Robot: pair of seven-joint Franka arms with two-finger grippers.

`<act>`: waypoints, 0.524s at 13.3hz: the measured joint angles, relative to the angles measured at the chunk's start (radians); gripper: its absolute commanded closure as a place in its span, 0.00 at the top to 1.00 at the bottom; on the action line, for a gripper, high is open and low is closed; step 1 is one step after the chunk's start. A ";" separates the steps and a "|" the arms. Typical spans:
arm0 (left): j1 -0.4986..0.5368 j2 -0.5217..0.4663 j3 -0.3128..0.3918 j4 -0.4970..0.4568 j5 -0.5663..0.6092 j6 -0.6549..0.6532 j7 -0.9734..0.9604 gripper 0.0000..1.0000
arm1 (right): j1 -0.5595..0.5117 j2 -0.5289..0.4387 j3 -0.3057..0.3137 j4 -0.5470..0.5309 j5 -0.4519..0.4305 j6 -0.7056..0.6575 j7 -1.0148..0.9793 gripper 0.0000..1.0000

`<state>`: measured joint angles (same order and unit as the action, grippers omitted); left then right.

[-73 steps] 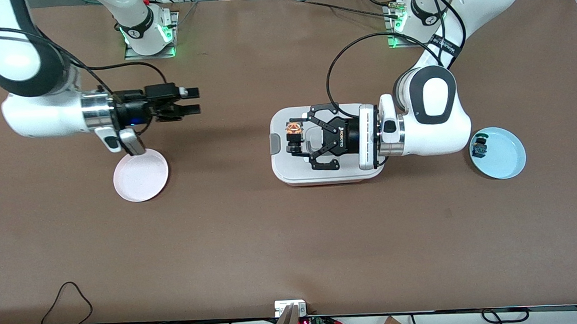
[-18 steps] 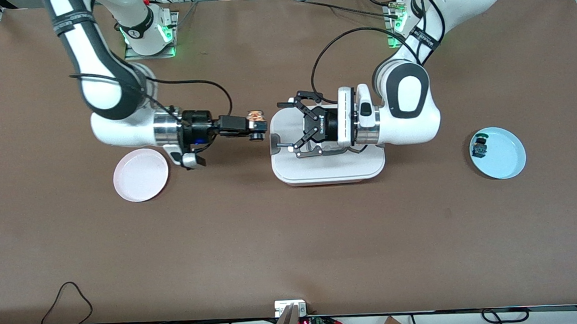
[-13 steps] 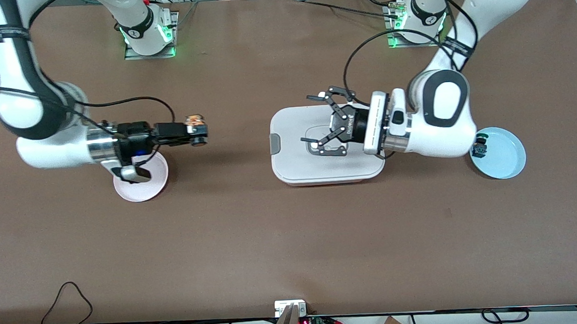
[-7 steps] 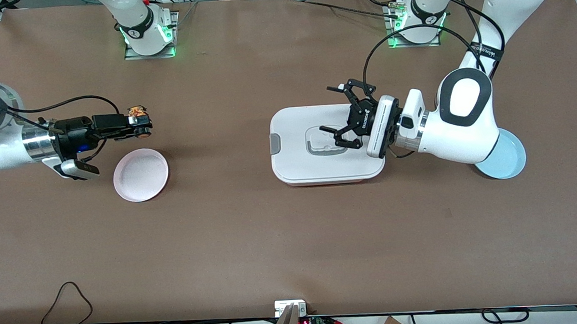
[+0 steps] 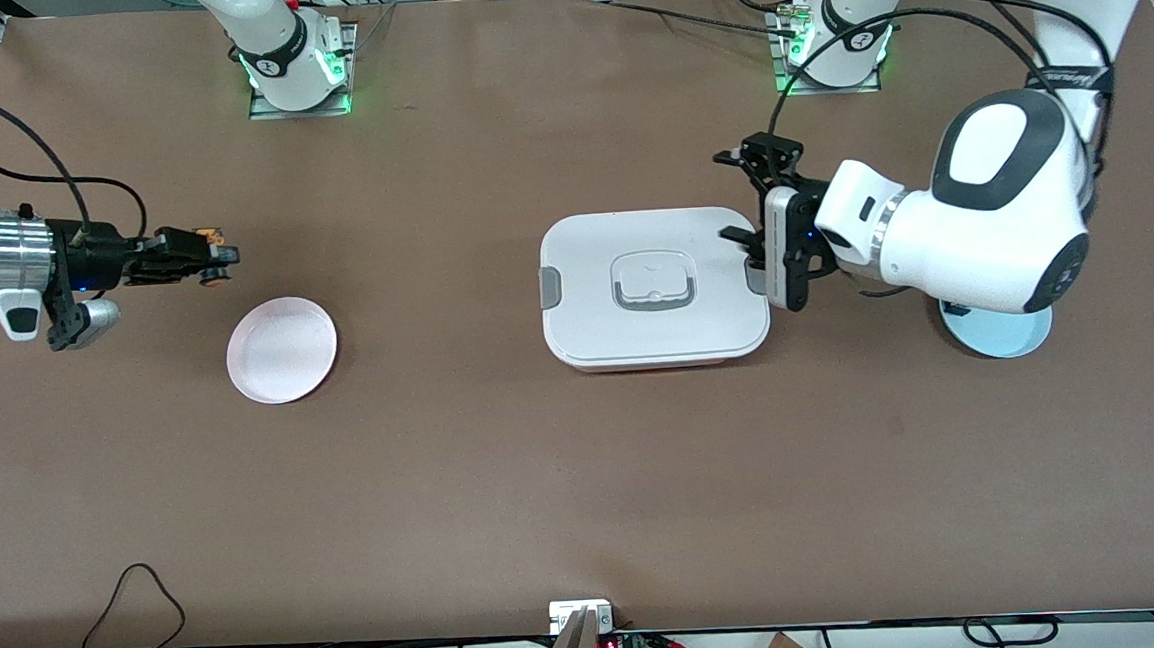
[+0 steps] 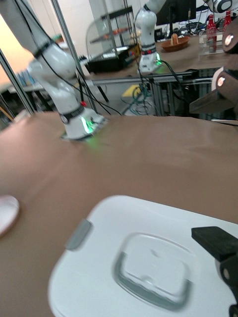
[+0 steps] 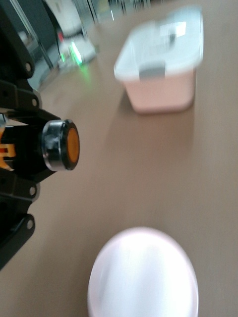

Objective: Transfer orange switch to right arm and place
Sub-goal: 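Open the left gripper and withdraw while the right gripper carries switch, then lower the switch onto the white plate with the right gripper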

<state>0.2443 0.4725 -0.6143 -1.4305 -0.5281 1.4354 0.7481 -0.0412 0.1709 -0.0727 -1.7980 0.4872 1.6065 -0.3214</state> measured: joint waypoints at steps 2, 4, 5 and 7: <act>0.002 -0.003 0.000 0.068 0.152 -0.060 -0.124 1.00 | 0.045 0.000 0.005 0.002 -0.159 0.070 0.126 0.00; 0.003 -0.015 0.017 0.117 0.261 -0.098 -0.261 1.00 | 0.119 -0.004 0.008 0.006 -0.286 0.117 0.264 0.00; -0.014 -0.034 0.065 0.125 0.332 -0.104 -0.336 1.00 | 0.155 -0.009 0.010 0.006 -0.330 0.132 0.323 0.00; -0.081 -0.092 0.219 0.121 0.413 -0.102 -0.426 1.00 | 0.186 -0.016 0.011 0.006 -0.362 0.147 0.375 0.00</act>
<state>0.1635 0.3805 -0.3953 -1.3092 -0.1148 1.3336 0.3223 0.1448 0.1549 -0.0613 -1.7917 0.1250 1.7535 0.0539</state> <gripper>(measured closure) 0.000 0.643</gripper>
